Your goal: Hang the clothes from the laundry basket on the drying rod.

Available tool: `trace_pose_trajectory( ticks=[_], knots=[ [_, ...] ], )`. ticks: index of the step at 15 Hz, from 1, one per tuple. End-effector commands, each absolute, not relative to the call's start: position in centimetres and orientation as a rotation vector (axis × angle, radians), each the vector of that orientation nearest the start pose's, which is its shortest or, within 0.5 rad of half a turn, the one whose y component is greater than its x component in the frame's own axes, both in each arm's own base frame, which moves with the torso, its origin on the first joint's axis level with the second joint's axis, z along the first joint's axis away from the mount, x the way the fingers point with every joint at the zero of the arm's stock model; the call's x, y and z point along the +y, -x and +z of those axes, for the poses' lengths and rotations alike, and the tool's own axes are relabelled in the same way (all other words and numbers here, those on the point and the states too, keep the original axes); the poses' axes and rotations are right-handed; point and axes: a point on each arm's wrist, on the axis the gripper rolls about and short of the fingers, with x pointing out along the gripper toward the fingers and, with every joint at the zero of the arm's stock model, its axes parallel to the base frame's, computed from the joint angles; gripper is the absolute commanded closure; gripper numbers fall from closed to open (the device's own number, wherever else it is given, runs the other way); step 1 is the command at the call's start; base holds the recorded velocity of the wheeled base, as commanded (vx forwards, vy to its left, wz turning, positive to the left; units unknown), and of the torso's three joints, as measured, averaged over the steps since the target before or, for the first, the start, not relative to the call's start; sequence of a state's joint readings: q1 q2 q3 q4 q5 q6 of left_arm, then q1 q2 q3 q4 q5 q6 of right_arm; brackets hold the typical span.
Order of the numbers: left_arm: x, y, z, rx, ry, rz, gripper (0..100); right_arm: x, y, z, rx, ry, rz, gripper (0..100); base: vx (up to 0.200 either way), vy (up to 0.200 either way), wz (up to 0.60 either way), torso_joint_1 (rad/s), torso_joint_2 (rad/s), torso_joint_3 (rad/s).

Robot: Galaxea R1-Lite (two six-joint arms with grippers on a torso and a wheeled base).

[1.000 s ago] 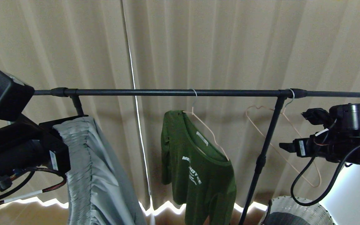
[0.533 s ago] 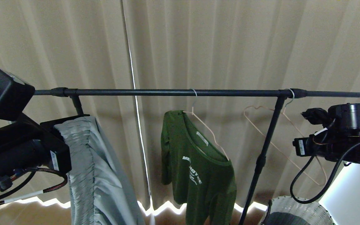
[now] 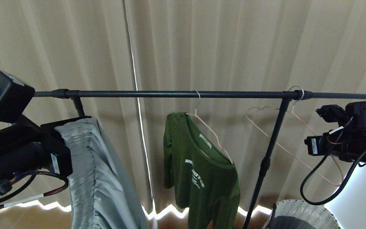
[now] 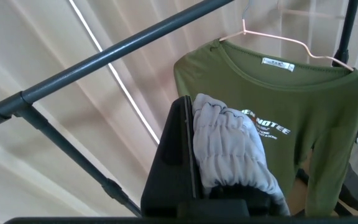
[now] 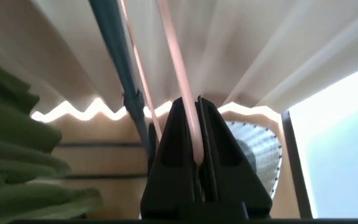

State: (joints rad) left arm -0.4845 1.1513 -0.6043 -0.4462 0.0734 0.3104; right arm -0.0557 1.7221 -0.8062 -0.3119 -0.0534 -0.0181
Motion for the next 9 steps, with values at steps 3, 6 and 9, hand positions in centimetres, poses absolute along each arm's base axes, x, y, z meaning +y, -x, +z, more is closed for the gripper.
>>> trace_pose_trajectory(
  ticks=[3,6,9],
  knots=[
    [-7.8,-14.8,23.6,0.029,-0.357,-0.433,100,-2.2,-27.7,17.0,0.521,0.012,-0.121,100,0.000,0.000,0.00,0.000,0.00,0.000],
    [-7.7,-14.9,23.6,0.007,-0.382,-0.426,100,-2.4,-25.5,17.4,0.509,0.011,-0.135,100,0.000,0.000,0.00,0.000,0.00,0.000],
    [-7.7,-14.8,23.3,0.017,-0.393,-0.427,100,-2.3,-23.7,17.5,0.502,0.011,-0.141,100,-0.133,0.000,0.00,0.006,0.00,0.000]
  ],
)
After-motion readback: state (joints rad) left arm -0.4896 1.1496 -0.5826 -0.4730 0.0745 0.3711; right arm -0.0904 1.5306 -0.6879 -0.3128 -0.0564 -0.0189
